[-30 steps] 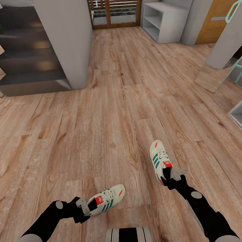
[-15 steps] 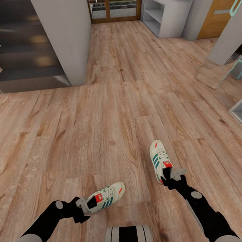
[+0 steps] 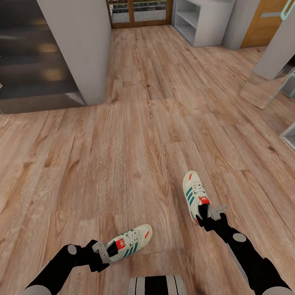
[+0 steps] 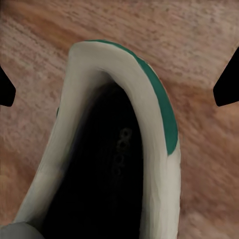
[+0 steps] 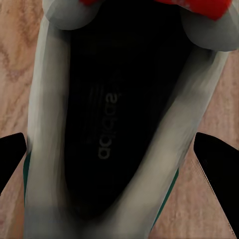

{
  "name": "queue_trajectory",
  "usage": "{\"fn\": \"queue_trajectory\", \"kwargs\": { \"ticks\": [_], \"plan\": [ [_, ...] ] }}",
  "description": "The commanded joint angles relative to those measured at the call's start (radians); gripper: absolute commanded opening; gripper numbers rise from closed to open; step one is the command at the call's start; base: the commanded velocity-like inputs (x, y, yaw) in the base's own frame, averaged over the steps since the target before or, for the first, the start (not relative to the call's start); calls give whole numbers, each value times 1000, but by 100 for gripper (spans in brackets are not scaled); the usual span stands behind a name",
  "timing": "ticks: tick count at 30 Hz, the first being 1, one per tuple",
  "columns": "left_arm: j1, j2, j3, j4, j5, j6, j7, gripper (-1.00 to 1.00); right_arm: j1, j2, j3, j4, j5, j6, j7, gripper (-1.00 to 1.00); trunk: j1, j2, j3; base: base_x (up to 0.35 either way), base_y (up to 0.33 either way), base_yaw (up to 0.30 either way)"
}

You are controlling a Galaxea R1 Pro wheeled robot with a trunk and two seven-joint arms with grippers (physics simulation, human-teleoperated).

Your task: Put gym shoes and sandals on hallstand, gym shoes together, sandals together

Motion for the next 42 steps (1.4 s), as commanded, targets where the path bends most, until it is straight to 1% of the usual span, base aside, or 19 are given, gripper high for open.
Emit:
{"fn": "queue_trajectory", "kwargs": {
  "ticks": [1, 42],
  "plan": [
    [0, 0, -1, -2, -3, 2, -3, 100, 0, 1, -4, -2, 9, 5, 7, -100, 0, 0, -1, 123, 0, 0],
    [2, 0, 2, 0, -3, -3, -4, 100, 0, 1, -1, -21, 9, 5, 7, -100, 0, 0, 1, 22, -7, -6]
  ]
}}
